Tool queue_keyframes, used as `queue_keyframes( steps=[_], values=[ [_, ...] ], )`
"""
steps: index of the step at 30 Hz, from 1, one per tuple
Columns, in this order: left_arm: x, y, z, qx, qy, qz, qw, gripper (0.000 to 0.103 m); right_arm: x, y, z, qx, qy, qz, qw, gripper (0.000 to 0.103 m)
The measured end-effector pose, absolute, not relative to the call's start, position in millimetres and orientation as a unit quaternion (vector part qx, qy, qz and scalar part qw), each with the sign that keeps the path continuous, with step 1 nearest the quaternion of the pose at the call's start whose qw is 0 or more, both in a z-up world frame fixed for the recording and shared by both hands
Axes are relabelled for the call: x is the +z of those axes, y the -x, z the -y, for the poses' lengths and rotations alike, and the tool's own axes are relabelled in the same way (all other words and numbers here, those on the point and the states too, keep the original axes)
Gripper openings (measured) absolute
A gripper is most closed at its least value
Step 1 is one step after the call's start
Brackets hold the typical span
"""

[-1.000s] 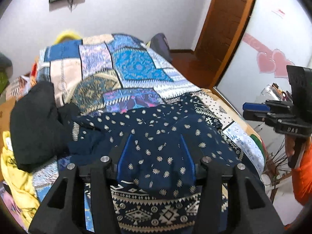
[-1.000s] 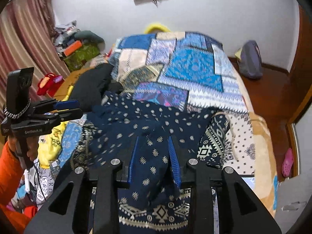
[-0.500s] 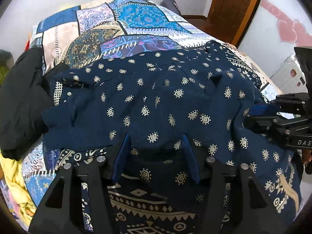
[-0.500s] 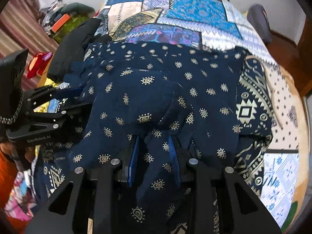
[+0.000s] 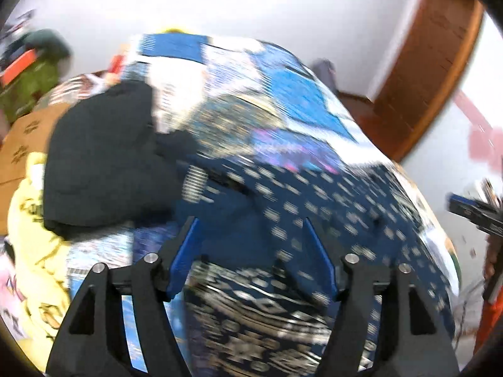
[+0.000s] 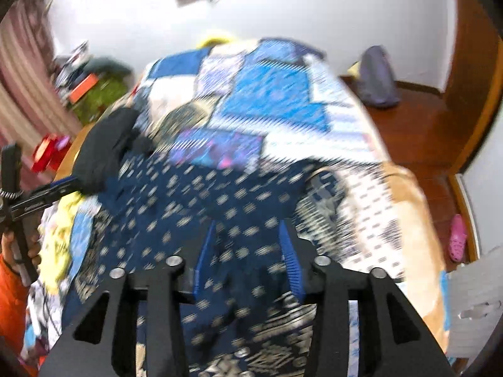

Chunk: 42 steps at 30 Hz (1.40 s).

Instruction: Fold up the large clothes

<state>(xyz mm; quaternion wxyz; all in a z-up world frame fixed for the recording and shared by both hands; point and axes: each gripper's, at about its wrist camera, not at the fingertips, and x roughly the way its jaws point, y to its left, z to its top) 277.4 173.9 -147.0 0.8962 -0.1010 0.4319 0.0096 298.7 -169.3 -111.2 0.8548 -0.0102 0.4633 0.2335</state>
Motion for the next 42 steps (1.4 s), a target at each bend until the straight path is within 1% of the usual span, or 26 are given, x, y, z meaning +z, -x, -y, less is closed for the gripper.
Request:
queue_keyframes(
  steps=[1, 3, 8, 12, 18, 20, 22, 27, 29, 31, 32, 34, 35, 36, 37, 39, 42],
  values=[
    [-148, -279, -183, 0.026, 0.107, -0.432, 0.895, 0.072, -110, -303, 176, 0.223, 0.005, -0.459, 0.86, 0.04],
    [-156, -281, -203, 0.049, 0.132, -0.439, 0.887, 0.074, -113, -312, 187, 0.202, -0.008, -0.462, 0.864, 0.04],
    [-201, -286, -232, 0.049, 0.213, -0.478, 0.851, 0.074, -143, -339, 213, 0.163, -0.057, -0.494, 0.852, 0.041],
    [-239, -295, -237, 0.043, 0.25, -0.513, 0.82, 0.074, -176, -356, 220, 0.148, -0.069, -0.532, 0.831, 0.04],
    [-271, -316, -232, 0.02, 0.313, -0.519, 0.795, 0.074, -226, -376, 228, 0.141, -0.121, -0.594, 0.783, 0.04],
    [-277, -324, -230, 0.021, 0.318, -0.522, 0.791, 0.075, -233, -380, 229, 0.152, -0.149, -0.598, 0.773, 0.041],
    [-276, -332, -223, 0.026, 0.292, -0.52, 0.803, 0.075, -240, -383, 227, 0.162, -0.169, -0.602, 0.763, 0.041],
    [-275, -341, -224, 0.01, 0.278, -0.513, 0.812, 0.075, -252, -394, 213, 0.176, -0.159, -0.601, 0.763, 0.041],
    [-275, -343, -226, 0.007, 0.278, -0.507, 0.816, 0.071, -253, -401, 208, 0.177, -0.155, -0.596, 0.768, 0.041],
    [-275, -350, -226, 0.01, 0.276, -0.506, 0.817, 0.064, -255, -406, 206, 0.179, -0.16, -0.594, 0.768, 0.044],
    [-274, -349, -225, 0.014, 0.272, -0.507, 0.818, 0.062, -255, -409, 204, 0.179, -0.161, -0.593, 0.768, 0.043],
    [-267, -348, -217, 0.025, 0.256, -0.505, 0.824, 0.049, -254, -410, 203, 0.174, -0.16, -0.591, 0.771, 0.033],
    [-263, -345, -214, 0.028, 0.244, -0.503, 0.829, 0.045, -254, -411, 202, 0.174, -0.162, -0.593, 0.769, 0.022],
    [-259, -345, -207, 0.03, 0.227, -0.502, 0.834, 0.034, -254, -409, 201, 0.18, -0.168, -0.595, 0.765, 0.017],
    [-255, -345, -202, 0.031, 0.215, -0.501, 0.837, 0.027, -251, -407, 202, 0.182, -0.172, -0.589, 0.768, 0.015],
    [-245, -346, -190, 0.034, 0.18, -0.496, 0.849, 0.02, -240, -404, 201, 0.189, -0.169, -0.574, 0.779, 0.011],
    [-228, -348, -180, 0.031, 0.149, -0.484, 0.862, 0.016, -211, -399, 198, 0.201, -0.158, -0.541, 0.801, 0.009]
  ],
)
